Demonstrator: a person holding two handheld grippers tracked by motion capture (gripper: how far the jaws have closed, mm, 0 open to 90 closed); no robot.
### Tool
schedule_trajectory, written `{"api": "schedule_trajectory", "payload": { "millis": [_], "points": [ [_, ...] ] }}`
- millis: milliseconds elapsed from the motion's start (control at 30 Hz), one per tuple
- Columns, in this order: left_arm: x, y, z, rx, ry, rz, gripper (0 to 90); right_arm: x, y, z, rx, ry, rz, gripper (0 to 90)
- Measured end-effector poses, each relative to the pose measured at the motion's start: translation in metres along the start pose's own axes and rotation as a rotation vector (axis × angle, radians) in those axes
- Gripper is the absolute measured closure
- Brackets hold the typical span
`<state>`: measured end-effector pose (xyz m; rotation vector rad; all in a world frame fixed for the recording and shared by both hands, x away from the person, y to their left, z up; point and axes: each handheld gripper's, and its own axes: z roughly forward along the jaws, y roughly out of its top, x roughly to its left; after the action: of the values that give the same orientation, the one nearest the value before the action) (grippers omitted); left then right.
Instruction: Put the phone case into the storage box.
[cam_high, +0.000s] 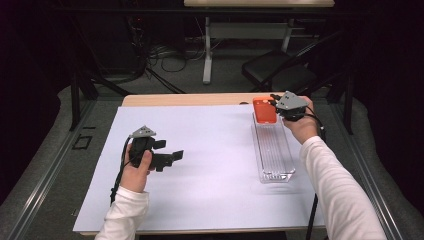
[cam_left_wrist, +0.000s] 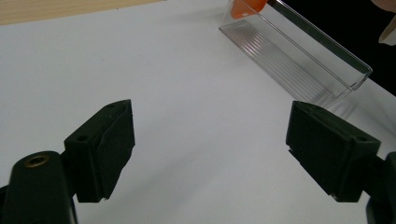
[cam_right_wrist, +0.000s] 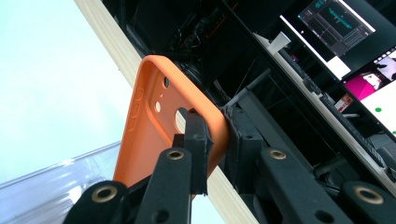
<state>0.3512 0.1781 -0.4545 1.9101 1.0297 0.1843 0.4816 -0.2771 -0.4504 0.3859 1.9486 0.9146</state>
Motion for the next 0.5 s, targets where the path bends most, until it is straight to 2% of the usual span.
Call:
{"api": "schedule_trajectory", "payload": {
  "millis": [167, 500],
  "points": [
    [0.001, 0.000, 0.000, 0.002, 0.001, 0.000, 15.7, 0.006, -0.005, 0.004, -0.002, 0.002, 0.003, 79.9],
    [0.000, 0.000, 0.001, 0.001, -0.002, -0.001, 15.7, 0.008, -0.013, 0.007, -0.008, -0.004, 0.028, 79.9]
  ]
}}
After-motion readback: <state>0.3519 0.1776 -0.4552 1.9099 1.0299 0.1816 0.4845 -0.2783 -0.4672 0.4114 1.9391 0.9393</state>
